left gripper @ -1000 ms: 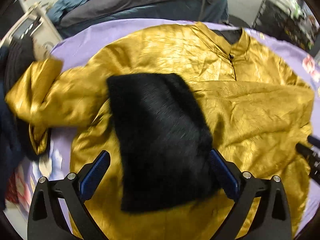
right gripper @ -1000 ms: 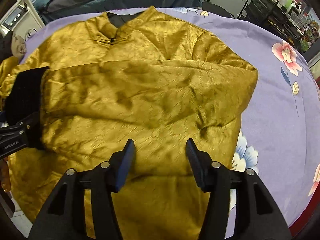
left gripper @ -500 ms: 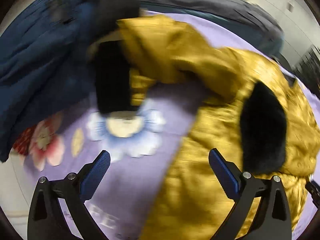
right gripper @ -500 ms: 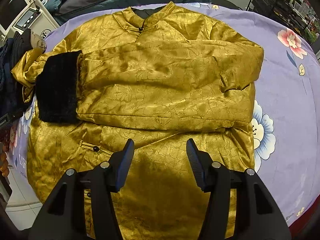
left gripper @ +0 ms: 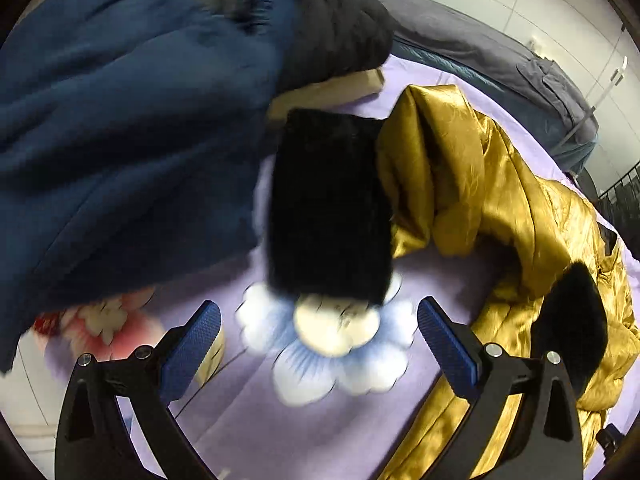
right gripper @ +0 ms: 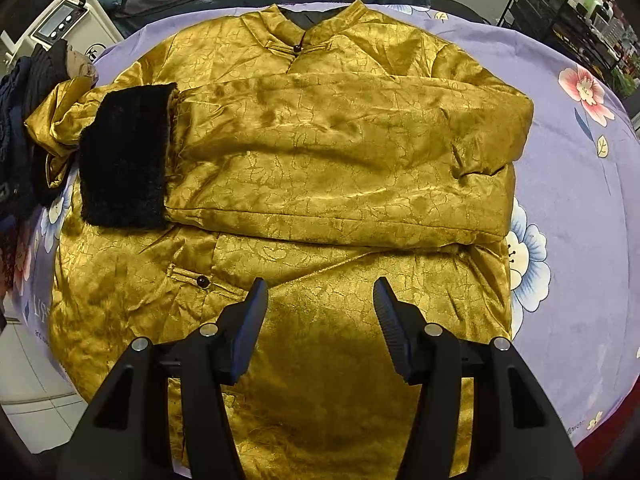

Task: Fold large clothes
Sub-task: 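Grasp the other fur cuff with the left gripper and lift the sleeve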

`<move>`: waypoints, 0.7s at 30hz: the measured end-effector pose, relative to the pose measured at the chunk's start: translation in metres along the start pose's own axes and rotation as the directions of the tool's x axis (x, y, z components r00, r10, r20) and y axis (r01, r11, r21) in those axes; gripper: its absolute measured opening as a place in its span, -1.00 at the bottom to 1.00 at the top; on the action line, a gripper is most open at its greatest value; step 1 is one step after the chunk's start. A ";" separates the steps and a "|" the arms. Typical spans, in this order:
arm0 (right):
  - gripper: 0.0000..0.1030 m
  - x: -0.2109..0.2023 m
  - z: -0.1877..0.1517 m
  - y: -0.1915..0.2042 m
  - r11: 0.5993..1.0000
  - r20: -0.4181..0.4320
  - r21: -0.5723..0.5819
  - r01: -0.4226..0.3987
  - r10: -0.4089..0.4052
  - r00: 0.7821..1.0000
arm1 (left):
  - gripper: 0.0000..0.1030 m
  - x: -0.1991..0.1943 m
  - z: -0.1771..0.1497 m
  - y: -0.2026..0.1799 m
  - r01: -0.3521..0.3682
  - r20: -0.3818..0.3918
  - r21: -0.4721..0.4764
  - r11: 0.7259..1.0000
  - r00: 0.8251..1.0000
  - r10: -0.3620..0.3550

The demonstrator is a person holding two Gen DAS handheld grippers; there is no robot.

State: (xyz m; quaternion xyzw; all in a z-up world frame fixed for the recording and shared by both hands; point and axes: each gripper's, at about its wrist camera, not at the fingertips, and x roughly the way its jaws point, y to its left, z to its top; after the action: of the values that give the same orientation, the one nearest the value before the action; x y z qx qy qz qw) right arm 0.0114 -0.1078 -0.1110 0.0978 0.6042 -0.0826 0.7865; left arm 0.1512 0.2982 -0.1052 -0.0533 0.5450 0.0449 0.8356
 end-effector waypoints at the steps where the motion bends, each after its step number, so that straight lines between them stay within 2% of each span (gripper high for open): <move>1: 0.07 -0.001 0.001 0.002 1.000 0.001 0.000 0.007 -0.007 1.000 | 0.88 0.005 0.006 -0.007 0.006 -0.004 0.012 1.000 1.000 -0.006; 6: 0.07 -0.008 0.002 0.005 0.999 0.009 0.013 0.032 -0.032 0.999 | 0.87 0.025 0.035 -0.038 -0.057 0.050 0.117 0.992 0.997 0.051; 8: 0.07 -0.010 0.001 0.004 0.999 0.010 0.025 0.042 -0.042 0.999 | 0.85 0.043 0.047 -0.039 -0.070 0.021 0.137 0.988 0.998 0.067; 9: 0.07 -0.011 0.000 0.004 0.998 0.008 0.031 0.048 -0.048 0.999 | 0.79 0.059 0.053 -0.037 -0.072 -0.022 0.144 0.987 0.997 0.076; 11: 0.07 -0.012 -0.003 0.003 0.997 0.000 0.045 0.060 -0.060 0.998 | 0.35 0.076 0.058 -0.035 -0.054 -0.074 0.160 0.986 0.995 0.067; 12: 0.07 -0.013 -0.006 0.003 0.996 -0.005 0.054 0.064 -0.064 0.998 | 0.27 0.077 0.058 -0.035 -0.034 -0.073 0.168 0.985 0.996 0.046; 15: 0.07 -0.015 -0.012 0.004 0.996 -0.010 0.064 0.068 -0.067 0.998 | -0.29 0.061 0.053 -0.041 -0.021 -0.016 0.239 0.971 1.000 0.025; 16: 0.07 -0.014 -0.014 0.005 0.996 -0.010 0.064 0.070 -0.069 0.998 | -0.58 0.051 0.050 -0.044 -0.021 0.007 0.262 0.965 1.000 0.020; 19: 0.07 -0.014 -0.016 0.007 0.995 -0.009 0.068 0.074 -0.074 0.997 | -0.72 -0.006 0.045 -0.049 -0.009 0.132 0.322 0.947 0.991 -0.036; 21: 0.07 -0.014 -0.016 0.007 0.994 -0.002 0.084 0.066 -0.066 0.998 | -0.79 -0.055 0.041 -0.048 -0.006 0.224 0.343 0.939 0.972 -0.076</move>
State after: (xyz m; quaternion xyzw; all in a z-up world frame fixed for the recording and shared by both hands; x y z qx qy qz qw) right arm -0.0051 -0.0965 -0.1010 0.1106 0.6029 -0.1338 0.7787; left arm 0.1731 0.2558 -0.0367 0.0882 0.4413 -0.0595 0.8910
